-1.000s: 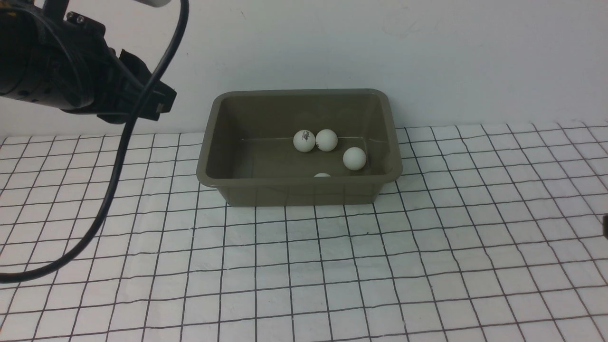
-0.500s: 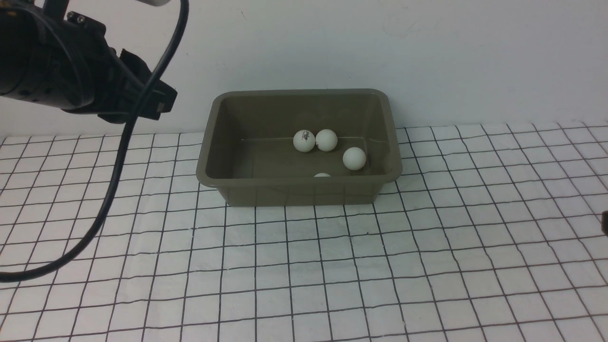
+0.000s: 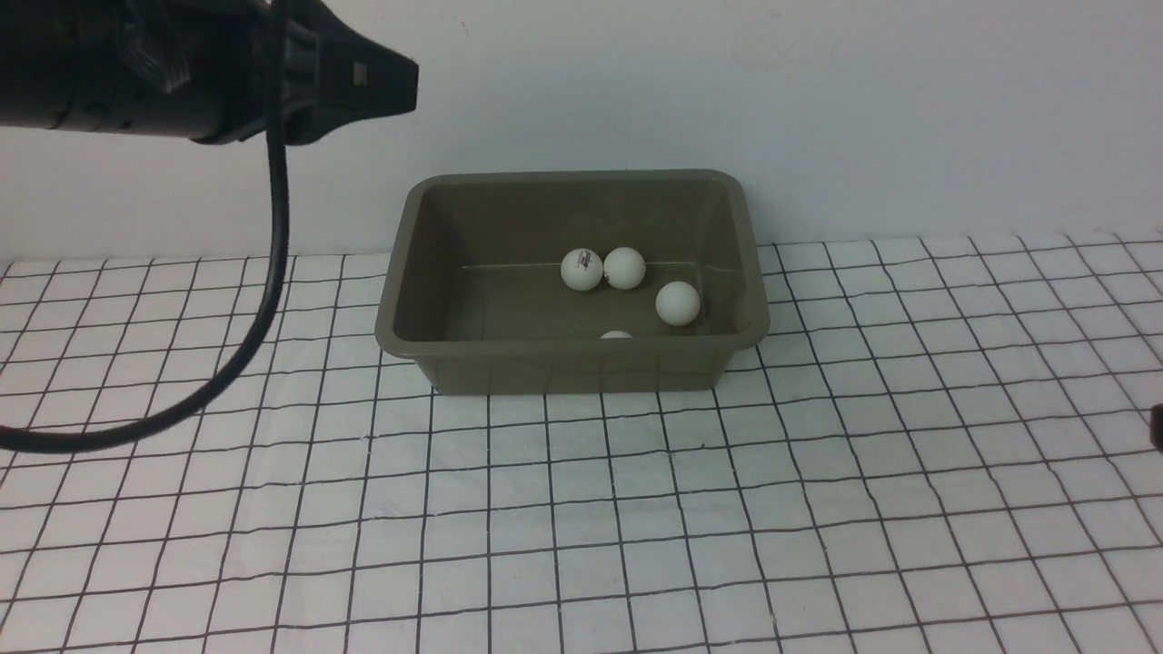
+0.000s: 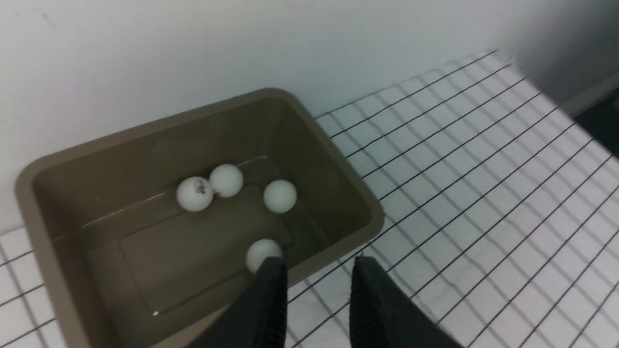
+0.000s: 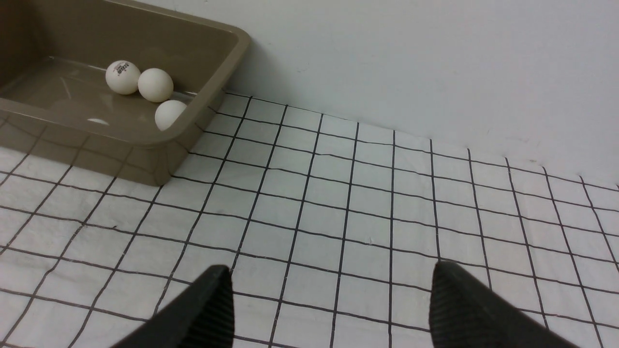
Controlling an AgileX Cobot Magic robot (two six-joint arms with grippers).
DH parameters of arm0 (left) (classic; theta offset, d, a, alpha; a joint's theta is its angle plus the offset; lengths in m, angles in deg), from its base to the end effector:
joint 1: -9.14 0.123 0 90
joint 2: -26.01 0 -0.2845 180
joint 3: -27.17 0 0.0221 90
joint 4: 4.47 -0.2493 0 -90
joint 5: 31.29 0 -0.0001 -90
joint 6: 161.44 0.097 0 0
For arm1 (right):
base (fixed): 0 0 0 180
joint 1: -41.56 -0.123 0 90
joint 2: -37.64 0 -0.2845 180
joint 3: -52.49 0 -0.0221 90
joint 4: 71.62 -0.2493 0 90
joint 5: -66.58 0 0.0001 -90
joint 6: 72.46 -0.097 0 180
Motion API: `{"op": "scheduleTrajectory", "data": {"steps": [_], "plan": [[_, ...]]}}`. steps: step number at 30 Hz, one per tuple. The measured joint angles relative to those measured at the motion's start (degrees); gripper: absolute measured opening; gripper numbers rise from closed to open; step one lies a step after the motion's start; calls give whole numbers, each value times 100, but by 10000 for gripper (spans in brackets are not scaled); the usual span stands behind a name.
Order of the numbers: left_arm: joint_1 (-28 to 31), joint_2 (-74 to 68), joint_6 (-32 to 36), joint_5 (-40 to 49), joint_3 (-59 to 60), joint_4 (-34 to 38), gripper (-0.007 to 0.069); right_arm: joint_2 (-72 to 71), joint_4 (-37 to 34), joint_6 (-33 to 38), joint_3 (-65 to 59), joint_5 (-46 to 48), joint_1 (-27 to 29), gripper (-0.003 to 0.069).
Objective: Put the table tennis balls into the box on the white checkered tablecloth.
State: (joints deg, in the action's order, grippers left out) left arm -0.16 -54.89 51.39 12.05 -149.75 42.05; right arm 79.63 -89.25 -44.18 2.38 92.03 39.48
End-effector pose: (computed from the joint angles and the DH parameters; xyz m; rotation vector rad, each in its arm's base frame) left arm 0.2641 -0.0922 0.4138 0.4108 1.9995 -0.6834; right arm 0.1240 0.0172 0.2833 -0.3346 2.0013 0.0206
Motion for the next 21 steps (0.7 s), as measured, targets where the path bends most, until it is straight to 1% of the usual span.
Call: {"op": "scheduleTrajectory", "data": {"steps": [8, 11, 15, 18, 21], "plan": [[0, 5, 4, -71, 0, 78, 174, 0, 0, 0, 0, 58, 0, 493], [2, 94, 22, -75, 0, -92, 174, 0, 0, 0, 0, 97, 0, 493], [2, 490, 22, -75, 0, -750, 174, 0, 0, 0, 0, 122, 0, 493], [2, 897, -22, -56, 0, -1613, 174, 0, 0, 0, -3, 127, 0, 492], [2, 1424, -341, 194, 0, -2608, 174, 0, 0, 0, -7, 127, 0, 492]]}}
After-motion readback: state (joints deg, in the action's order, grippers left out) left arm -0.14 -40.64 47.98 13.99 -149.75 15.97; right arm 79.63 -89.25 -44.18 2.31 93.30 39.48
